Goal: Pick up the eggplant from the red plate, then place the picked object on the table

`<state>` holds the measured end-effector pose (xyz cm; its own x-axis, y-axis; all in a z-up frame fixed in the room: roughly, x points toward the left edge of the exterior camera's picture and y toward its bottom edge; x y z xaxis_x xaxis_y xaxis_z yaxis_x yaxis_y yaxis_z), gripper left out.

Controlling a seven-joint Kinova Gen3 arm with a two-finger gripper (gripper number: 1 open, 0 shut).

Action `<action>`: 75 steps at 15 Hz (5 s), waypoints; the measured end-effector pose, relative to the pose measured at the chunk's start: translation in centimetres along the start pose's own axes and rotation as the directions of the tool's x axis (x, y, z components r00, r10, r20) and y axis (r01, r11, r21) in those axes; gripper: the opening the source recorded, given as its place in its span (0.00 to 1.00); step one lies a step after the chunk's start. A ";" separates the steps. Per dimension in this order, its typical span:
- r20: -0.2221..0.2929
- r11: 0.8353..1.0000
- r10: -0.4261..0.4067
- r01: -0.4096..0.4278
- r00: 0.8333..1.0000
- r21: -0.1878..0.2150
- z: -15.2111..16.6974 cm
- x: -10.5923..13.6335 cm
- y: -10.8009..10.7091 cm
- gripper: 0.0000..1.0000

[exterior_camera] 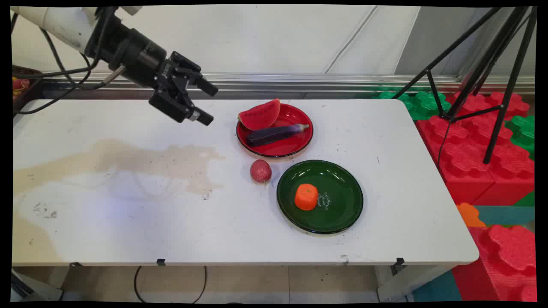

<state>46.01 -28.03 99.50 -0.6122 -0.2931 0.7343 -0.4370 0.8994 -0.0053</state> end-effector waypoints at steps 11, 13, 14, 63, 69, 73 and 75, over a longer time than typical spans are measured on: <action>0.013 0.993 0.005 -0.006 1.000 0.116 4.8 1.9 -4.6 1.00; 0.024 0.991 0.007 -0.010 1.000 0.132 6.3 2.0 -5.5 1.00; 0.028 0.990 0.007 -0.011 1.000 0.138 6.9 2.1 -5.9 1.00; 0.328 0.986 -0.039 -0.017 0.944 0.166 28.2 0.5 -15.4 0.00; 0.284 0.985 -0.024 -0.026 0.958 0.169 24.9 0.9 -14.4 0.00; 0.255 0.986 -0.010 -0.033 0.967 0.161 22.1 1.0 -13.4 0.00; 0.242 0.987 -0.004 -0.035 0.970 0.156 20.6 0.9 -12.8 0.00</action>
<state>37.49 -46.50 86.25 -0.7518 -0.3662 0.5484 -0.5127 0.8476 -0.1367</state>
